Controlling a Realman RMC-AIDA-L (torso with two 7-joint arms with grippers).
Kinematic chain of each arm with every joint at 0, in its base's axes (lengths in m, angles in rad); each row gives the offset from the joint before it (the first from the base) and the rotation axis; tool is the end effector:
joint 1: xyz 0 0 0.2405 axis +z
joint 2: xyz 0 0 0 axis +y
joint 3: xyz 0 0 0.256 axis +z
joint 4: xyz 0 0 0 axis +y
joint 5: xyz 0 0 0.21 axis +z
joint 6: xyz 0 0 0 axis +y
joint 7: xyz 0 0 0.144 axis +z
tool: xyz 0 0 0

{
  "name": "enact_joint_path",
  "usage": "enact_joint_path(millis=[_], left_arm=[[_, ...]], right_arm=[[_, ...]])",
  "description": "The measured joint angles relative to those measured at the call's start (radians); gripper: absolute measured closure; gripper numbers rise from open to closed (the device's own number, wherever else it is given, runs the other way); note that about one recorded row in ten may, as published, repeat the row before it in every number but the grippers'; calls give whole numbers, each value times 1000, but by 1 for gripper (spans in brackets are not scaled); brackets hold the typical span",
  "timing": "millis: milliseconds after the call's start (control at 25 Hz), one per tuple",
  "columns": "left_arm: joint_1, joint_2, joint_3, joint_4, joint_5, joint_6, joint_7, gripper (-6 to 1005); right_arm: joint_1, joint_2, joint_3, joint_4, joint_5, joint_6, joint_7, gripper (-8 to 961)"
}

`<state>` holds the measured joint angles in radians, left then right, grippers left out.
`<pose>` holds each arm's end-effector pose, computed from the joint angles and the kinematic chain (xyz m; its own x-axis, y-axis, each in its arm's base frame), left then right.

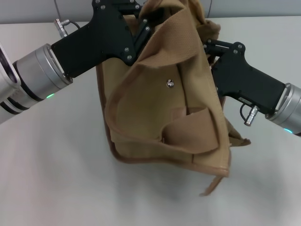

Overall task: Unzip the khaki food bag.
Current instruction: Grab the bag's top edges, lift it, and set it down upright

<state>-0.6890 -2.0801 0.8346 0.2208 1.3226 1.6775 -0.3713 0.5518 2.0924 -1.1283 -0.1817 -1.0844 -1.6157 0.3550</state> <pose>-0.1806 0.3433 -0.0179 0.5522 -0.5043 0.6639 0.0258 -0.7856 -0.6182 0.2205 0.3089 -0.0422 0.6304 0.3679 -0.6836 -0.1402 -0.8122 -0.5663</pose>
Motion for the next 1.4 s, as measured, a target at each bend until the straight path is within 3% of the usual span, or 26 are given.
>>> enact_joint_path(millis=[840,1160,1400], left_arm=[[0,0,-1,0,1,0,1,941],[0,0,-2,-6,-22,-7,2,941],[-5,0,-7,-6,-24,-15,2,941]], right_arm=[[-9,0,-30,-5,-8,32,-7,938],[-93,-3,-43,-11,-30,-15,-13,954],[-207,-8,-44,-16,-71,-89,-19,953]])
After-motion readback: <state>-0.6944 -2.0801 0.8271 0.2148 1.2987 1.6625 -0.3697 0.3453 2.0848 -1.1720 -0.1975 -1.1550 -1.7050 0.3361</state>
